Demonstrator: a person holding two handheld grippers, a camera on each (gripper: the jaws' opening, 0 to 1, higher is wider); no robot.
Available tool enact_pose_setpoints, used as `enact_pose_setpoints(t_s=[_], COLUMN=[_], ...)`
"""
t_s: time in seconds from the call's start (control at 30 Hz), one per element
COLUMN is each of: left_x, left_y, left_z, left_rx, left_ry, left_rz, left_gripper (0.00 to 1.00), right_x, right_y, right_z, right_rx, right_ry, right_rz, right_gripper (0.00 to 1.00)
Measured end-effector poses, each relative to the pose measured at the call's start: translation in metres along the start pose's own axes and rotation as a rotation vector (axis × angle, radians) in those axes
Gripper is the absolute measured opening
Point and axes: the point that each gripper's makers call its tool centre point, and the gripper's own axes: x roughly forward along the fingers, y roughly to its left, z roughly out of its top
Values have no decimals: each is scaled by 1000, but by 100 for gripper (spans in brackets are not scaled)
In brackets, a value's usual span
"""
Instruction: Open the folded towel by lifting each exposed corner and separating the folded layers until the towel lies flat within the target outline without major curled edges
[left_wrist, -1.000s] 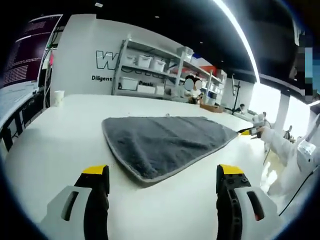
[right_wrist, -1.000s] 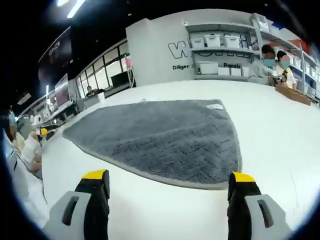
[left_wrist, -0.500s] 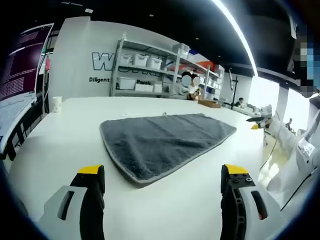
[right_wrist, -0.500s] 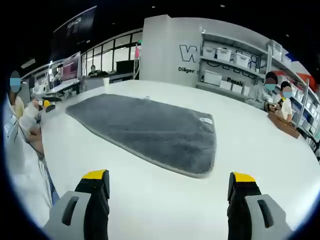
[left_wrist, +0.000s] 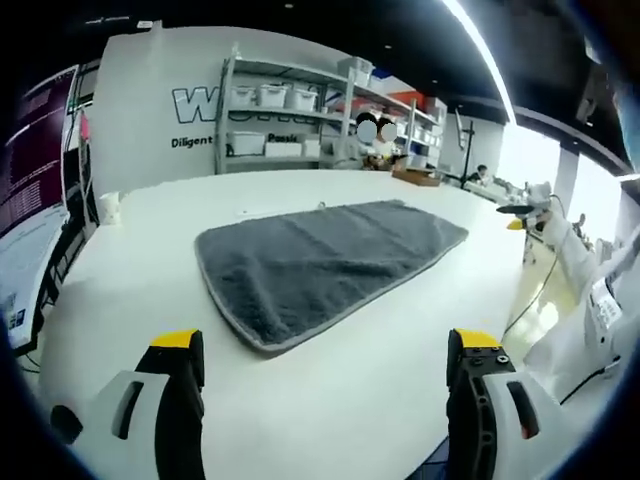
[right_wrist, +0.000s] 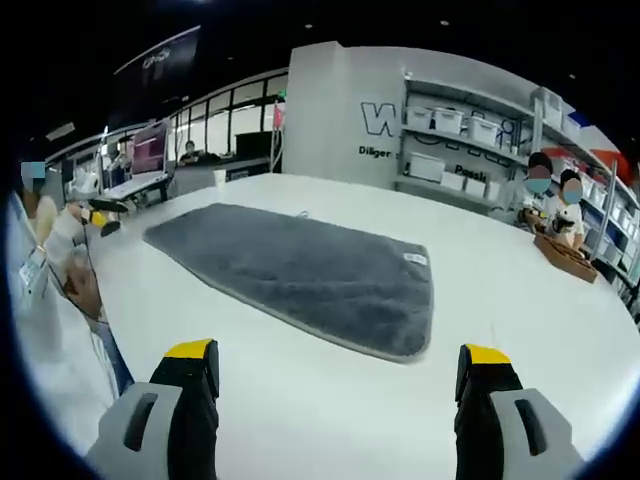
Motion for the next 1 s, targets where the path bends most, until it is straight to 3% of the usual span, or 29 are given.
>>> enact_pose_setpoints(t_s=[0.47, 1.0], left_x=[-10, -13], left_y=[12, 15], left_z=[-16, -21], left_rx=[-25, -28], left_ry=[60, 72], left_rz=[52, 63], left_gripper=[100, 100], right_x=[2, 4], right_y=[2, -3], right_z=[2, -7], right_rx=[-17, -8], right_ry=[25, 53], right_rz=[-21, -41], right_gripper=[99, 99])
